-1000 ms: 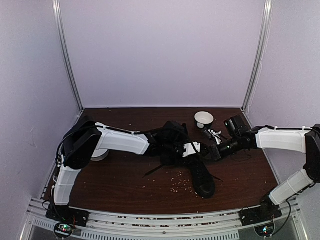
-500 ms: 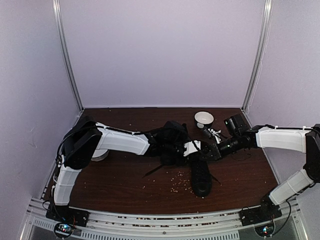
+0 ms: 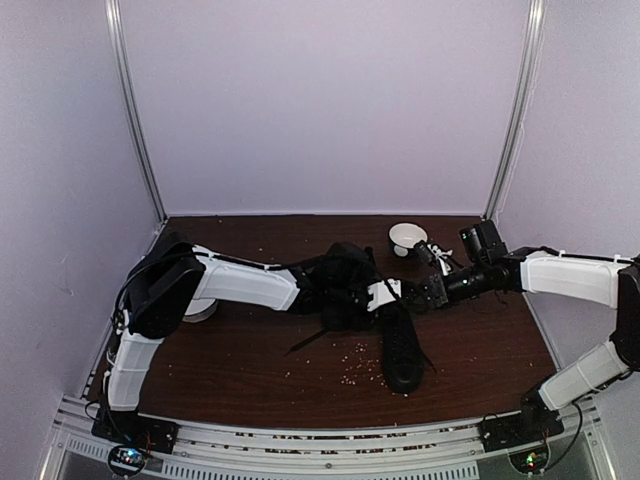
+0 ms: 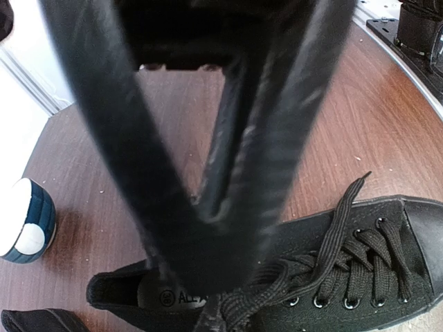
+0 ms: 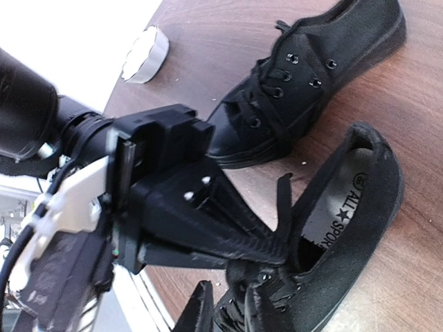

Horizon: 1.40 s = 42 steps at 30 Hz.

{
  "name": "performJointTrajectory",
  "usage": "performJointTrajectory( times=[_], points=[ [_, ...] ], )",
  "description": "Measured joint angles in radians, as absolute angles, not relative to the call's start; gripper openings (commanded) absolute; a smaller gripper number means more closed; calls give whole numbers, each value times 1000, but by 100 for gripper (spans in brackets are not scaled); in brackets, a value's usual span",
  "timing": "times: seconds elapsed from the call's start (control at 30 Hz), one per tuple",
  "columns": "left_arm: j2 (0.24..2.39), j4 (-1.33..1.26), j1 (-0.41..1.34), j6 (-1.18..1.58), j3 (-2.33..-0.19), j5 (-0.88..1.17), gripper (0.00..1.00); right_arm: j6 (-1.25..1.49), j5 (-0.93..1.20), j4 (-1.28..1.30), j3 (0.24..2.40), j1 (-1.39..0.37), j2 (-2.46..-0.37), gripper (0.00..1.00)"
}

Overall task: Tie the shoes
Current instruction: Adjust the loop with the shoelace on the shoe.

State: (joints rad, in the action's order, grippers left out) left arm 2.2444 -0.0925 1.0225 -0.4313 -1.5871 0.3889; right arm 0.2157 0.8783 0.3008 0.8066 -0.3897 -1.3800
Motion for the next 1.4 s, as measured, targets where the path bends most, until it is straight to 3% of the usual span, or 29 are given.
performJointTrajectory(
  times=[0.17, 0.57, 0.9, 1.4],
  points=[
    [2244, -107, 1023, -431, -1580, 385, 0, 236, 861, 273, 806, -386, -1429, 6],
    [2244, -115, 1023, -429, -1575, 381, 0, 231, 877, 243, 805, -418, -1487, 5],
    [2244, -127, 1022, -424, -1574, 379, 0, 237, 901, 221, 783, -406, -1440, 14],
    [2245, -142, 1022, -424, -1569, 377, 0, 217, 832, 238, 777, -401, -1462, 14]
  ],
)
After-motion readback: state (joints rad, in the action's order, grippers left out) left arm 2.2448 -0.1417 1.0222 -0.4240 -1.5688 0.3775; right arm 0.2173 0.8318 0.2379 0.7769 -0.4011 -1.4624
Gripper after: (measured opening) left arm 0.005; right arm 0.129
